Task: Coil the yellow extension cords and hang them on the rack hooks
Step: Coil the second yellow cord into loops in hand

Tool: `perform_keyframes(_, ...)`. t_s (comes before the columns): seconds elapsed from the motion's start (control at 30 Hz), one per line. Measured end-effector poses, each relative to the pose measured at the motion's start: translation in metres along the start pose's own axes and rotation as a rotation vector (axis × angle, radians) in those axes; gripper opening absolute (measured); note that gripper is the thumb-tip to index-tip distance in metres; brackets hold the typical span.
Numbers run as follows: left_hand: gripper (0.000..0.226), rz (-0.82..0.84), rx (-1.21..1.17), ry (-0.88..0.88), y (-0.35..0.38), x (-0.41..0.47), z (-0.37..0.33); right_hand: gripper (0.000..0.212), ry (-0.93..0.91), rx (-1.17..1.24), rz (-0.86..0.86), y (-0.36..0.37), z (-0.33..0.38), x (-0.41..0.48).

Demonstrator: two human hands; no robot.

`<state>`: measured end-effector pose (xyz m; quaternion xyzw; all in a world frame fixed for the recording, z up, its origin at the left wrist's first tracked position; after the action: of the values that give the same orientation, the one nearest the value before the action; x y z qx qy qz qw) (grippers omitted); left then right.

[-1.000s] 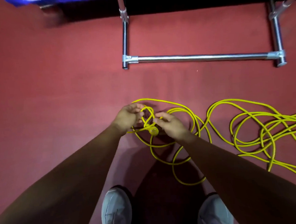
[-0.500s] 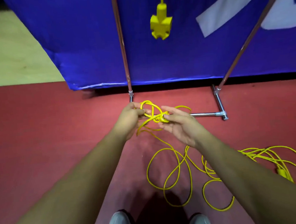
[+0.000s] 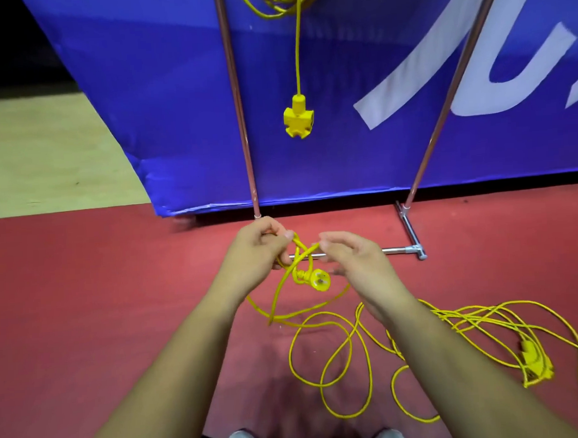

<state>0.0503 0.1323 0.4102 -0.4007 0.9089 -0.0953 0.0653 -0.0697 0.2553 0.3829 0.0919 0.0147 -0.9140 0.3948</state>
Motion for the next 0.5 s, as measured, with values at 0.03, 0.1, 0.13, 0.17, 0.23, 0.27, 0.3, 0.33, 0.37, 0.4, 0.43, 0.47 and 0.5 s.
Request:
perform_keyframes(0.03, 0.013, 0.021, 0.041, 0.004, -0.001, 0.0, -0.002, 0.018, 0.01, 0.032, -0.035, 0.0, 0.001, 0.001)
perform_keyframes(0.1, 0.011, 0.064, 0.14, 0.043, -0.004, 0.003, -0.004, 0.024, 0.042, 0.131, -0.049, 0.005, 0.005, 0.003)
perform_keyframes(0.13, 0.009, 0.084, 0.189, 0.072, -0.006, 0.005, -0.004, 0.027, 0.062, 0.168, -0.038, 0.008, 0.006, 0.005)
perform_keyframes(0.17, 0.01, 0.099, 0.233, 0.096, -0.007, 0.007, -0.004, 0.029, 0.075, 0.16, -0.023, 0.011, 0.005, 0.007)
perform_keyframes(0.23, 0.012, 0.121, 0.291, 0.128, -0.008, 0.009, -0.003, 0.026, 0.015, -0.045, 0.018, 0.012, 0.004, 0.011)
perform_keyframes(0.27, 0.012, 0.145, 0.321, 0.146, -0.007, 0.01, -0.004, 0.02, -0.059, -0.225, 0.054, 0.01, 0.005, 0.013)
perform_keyframes(0.3, 0.012, 0.172, 0.36, 0.162, -0.006, 0.011, -0.005, 0.014, -0.13, -0.41, 0.101, 0.009, 0.005, 0.015)
perform_keyframes(0.33, 0.012, 0.184, 0.4, 0.173, -0.005, 0.011, -0.006, 0.012, -0.185, -0.566, 0.149, 0.007, 0.004, 0.016)
perform_keyframes(0.37, 0.012, 0.17, 0.43, 0.171, -0.006, 0.013, -0.006, 0.017, -0.21, -0.666, 0.193, 0.005, 0.003, 0.017)
perform_keyframes(0.4, 0.012, 0.13, 0.443, 0.153, -0.009, 0.015, -0.006, 0.022, -0.209, -0.707, 0.23, 0.004, 0.004, 0.017)
perform_keyframes(0.43, 0.013, 0.069, 0.442, 0.123, -0.012, 0.018, -0.004, 0.024, -0.209, -0.737, 0.252, 0.004, 0.007, 0.017)
perform_keyframes(0.47, 0.016, -0.004, 0.429, 0.086, -0.016, 0.02, -0.002, 0.027, -0.221, -0.756, 0.264, 0.003, 0.01, 0.017)
perform_keyframes(0.5, 0.019, -0.075, 0.405, 0.049, -0.02, 0.022, 0.001, 0.028, -0.223, -0.766, 0.261, 0.001, 0.012, 0.019)
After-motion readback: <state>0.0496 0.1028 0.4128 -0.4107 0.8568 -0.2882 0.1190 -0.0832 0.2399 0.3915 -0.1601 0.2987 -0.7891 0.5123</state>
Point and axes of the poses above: each hand's wrist, its own x-axis towards the middle knuckle, its own y-axis out of the palm, z = x × y, the point moved 5 cm from there along x, towards the middle knuckle, and after that the axes turned 3 degrees about -z, right-handed, at the moved point
